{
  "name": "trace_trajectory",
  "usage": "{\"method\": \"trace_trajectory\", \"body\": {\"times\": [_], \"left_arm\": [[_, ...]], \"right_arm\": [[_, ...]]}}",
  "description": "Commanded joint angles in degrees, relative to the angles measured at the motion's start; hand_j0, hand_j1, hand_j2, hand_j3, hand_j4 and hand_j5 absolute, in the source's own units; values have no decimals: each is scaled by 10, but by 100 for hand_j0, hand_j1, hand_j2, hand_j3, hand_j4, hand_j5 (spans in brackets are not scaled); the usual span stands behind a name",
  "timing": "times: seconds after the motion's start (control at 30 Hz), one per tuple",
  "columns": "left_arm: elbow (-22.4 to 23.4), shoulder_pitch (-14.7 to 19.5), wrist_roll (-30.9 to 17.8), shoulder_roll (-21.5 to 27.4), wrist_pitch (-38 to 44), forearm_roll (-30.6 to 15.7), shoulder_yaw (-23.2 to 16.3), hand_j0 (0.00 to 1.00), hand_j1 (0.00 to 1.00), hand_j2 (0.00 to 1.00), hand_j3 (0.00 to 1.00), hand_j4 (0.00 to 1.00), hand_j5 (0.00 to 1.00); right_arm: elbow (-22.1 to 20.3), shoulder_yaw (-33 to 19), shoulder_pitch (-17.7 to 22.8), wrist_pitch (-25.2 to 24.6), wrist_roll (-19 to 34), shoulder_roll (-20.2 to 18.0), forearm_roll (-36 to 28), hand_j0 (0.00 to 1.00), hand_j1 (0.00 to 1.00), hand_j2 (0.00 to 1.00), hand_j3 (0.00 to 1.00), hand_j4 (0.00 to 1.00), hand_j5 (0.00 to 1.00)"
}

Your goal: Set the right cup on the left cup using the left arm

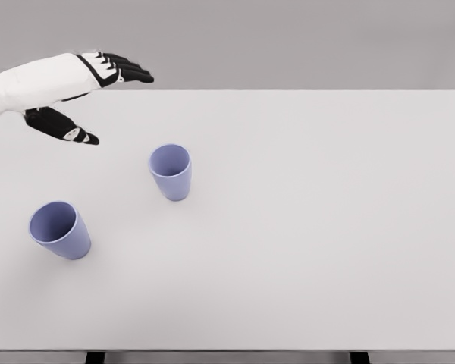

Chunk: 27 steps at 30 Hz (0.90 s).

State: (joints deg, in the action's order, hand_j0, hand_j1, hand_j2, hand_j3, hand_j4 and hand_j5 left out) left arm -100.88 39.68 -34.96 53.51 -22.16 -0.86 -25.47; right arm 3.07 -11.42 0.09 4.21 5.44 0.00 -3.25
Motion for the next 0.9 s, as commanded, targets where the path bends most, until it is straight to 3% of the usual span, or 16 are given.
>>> {"method": "trace_trajectory", "body": {"times": [0.0,0.13,0.3,0.43,0.5,0.57,0.6,0.7,0.87], "left_arm": [[2,8,0,18,11,0,-94,100,100,100,100,100,100],[4,99,0,26,12,-37,-206,100,100,100,100,100,100],[67,294,0,8,18,-115,-428,100,100,100,100,100,100],[101,356,0,-21,19,-151,-518,100,100,100,100,100,100],[121,415,0,-39,19,-192,-592,100,100,100,100,100,100],[126,495,0,-59,19,-237,-687,100,100,100,100,100,100],[139,511,0,-76,19,-250,-711,100,100,100,100,100,100],[160,512,0,-96,22,-246,-731,100,100,100,100,100,100],[159,512,0,-97,27,-231,-731,100,100,100,100,100,100]], "right_arm": [[0,0,0,-1,0,0,0,100,100,100,100,100,100],[0,0,0,-1,0,0,0,100,100,100,100,100,100],[0,0,0,0,0,0,0,100,100,100,100,100,100],[0,0,0,-1,0,0,0,100,100,100,100,100,100],[0,0,0,0,0,0,0,100,100,100,100,100,100],[0,0,0,0,0,0,0,100,100,100,100,100,100],[0,0,0,0,0,0,0,100,100,100,100,100,100],[0,0,0,-1,0,0,0,100,100,100,100,100,100],[0,0,0,0,0,0,0,100,100,100,100,100,100]]}}
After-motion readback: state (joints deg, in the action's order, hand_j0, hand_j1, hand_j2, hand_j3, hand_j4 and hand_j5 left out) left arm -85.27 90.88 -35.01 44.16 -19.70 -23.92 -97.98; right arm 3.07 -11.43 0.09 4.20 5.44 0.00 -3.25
